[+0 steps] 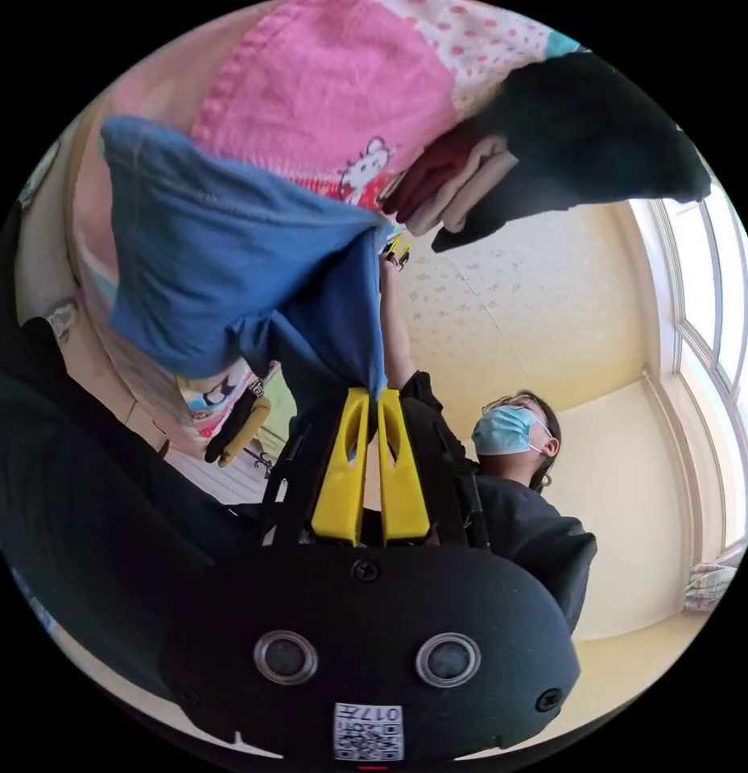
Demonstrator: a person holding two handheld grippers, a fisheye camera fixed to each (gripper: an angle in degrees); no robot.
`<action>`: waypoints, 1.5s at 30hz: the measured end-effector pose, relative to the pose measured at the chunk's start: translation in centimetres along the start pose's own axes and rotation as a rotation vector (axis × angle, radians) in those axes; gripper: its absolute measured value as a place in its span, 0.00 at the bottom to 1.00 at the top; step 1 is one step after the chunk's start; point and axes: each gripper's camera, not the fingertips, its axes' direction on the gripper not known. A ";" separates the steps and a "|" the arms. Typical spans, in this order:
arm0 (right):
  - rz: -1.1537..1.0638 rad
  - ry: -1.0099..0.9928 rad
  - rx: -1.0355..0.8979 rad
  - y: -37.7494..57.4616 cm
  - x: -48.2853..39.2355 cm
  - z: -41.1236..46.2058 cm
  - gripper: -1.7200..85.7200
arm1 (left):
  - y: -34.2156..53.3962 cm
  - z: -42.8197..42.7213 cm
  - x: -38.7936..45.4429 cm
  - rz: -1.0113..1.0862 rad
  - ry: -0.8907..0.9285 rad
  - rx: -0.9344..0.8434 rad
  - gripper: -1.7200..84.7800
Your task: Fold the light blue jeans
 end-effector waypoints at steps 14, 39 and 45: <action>-0.198 0.498 -0.467 30.7 -4.7 -12.4 0.13 | -6.7 1.0 7.3 0.184 -1.097 -0.118 0.10; 0.180 0.438 -0.918 47.1 1.4 -18.3 0.12 | -5.8 17.1 -9.6 0.151 -1.335 -0.573 0.08; 0.055 0.455 -0.458 40.7 0.6 -18.8 0.13 | -7.0 26.1 -3.1 0.664 -1.360 -0.450 0.11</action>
